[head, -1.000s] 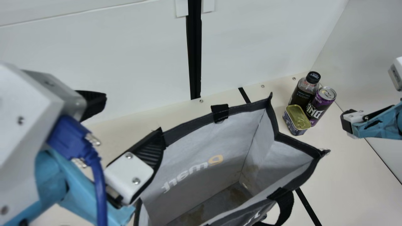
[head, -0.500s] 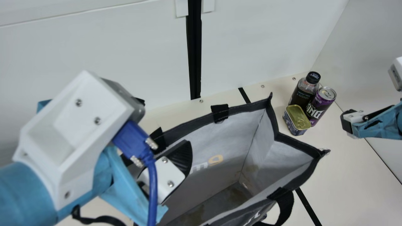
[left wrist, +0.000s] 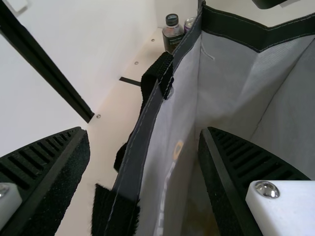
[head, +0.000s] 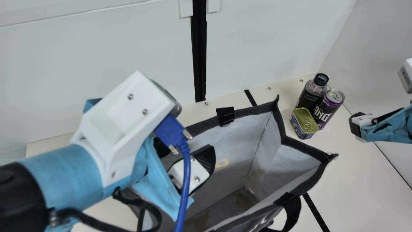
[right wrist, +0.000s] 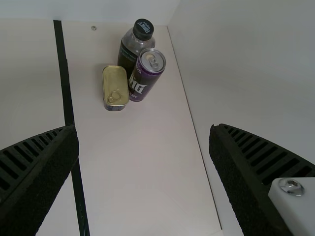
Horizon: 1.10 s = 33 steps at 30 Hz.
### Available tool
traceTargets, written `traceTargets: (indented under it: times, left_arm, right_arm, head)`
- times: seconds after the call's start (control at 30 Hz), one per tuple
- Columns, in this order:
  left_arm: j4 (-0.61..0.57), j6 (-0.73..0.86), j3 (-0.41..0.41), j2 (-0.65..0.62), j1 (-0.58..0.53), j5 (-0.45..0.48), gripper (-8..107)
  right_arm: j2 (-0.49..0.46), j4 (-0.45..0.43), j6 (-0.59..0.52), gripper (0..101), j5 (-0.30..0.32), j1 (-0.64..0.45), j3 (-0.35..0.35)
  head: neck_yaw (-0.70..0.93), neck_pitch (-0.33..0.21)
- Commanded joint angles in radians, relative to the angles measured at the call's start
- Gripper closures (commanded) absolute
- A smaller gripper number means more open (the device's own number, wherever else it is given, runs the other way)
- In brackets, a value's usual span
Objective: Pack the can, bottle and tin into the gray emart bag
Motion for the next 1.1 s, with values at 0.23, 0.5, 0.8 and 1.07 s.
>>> traceTargets:
  times: [0.23,0.5,0.8,1.07]
  left_arm:
    - [-0.046,0.021,-0.006,0.047,0.017,0.0,9]
    - [-0.067,0.042,0.015,0.067,0.023,0.0,16]
    - [-0.062,0.054,0.053,0.068,0.024,0.0,76]
    - [-0.057,0.039,0.074,0.049,0.037,0.0,89]
  right_arm:
    - [0.0,0.0,0.0,10,0.0,0.0,0.0]
    - [0.0,0.0,0.0,10,0.0,0.0,0.0]
    - [0.0,0.0,0.0,10,0.0,0.0,0.0]
    - [0.0,0.0,0.0,10,0.0,0.0,0.0]
  head:
    - [-0.001,-0.023]
    - [-0.001,-0.023]
    - [-0.001,-0.023]
    - [-0.001,-0.023]
